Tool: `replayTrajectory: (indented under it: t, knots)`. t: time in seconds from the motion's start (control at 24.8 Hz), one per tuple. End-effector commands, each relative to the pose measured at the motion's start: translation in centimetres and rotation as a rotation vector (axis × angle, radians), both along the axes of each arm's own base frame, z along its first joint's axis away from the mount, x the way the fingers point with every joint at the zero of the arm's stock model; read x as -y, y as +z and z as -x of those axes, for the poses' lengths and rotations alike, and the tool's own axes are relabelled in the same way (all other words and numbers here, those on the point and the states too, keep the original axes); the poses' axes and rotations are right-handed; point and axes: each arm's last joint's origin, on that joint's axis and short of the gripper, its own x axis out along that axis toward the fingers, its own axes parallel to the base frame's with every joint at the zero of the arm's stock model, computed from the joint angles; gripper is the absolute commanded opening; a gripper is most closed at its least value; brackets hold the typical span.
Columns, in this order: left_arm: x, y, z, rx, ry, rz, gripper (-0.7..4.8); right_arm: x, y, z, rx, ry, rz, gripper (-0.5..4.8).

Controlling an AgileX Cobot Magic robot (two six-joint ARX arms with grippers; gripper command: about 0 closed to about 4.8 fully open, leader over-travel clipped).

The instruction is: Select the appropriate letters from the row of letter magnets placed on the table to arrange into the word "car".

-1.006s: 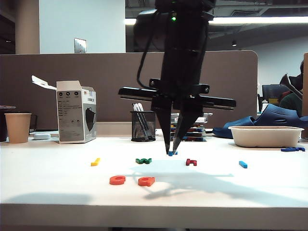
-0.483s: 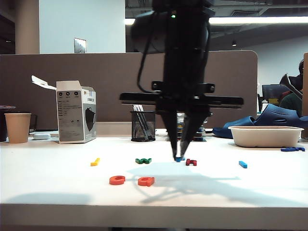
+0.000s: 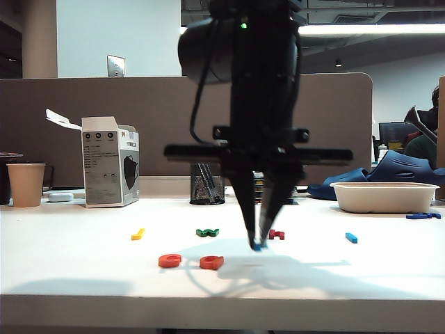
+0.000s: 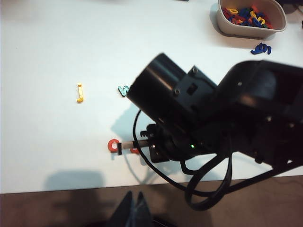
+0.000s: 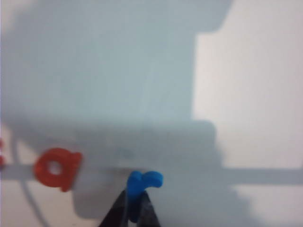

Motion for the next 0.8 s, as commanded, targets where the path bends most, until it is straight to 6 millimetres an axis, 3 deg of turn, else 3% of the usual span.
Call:
replayTrajectory:
  t: [0.04,0.8]
  knots:
    - [-0.08,0.10,-0.01,0.004,0.002,0.005,-0.05,0.29,-0.81,0.42,-0.015,0.006,0.004,-0.06]
    - [-0.08,0.10,-0.01,0.004,0.002,0.006,-0.06,0.27,-1.22,0.47,0.004,0.083,-0.012,-0.06]
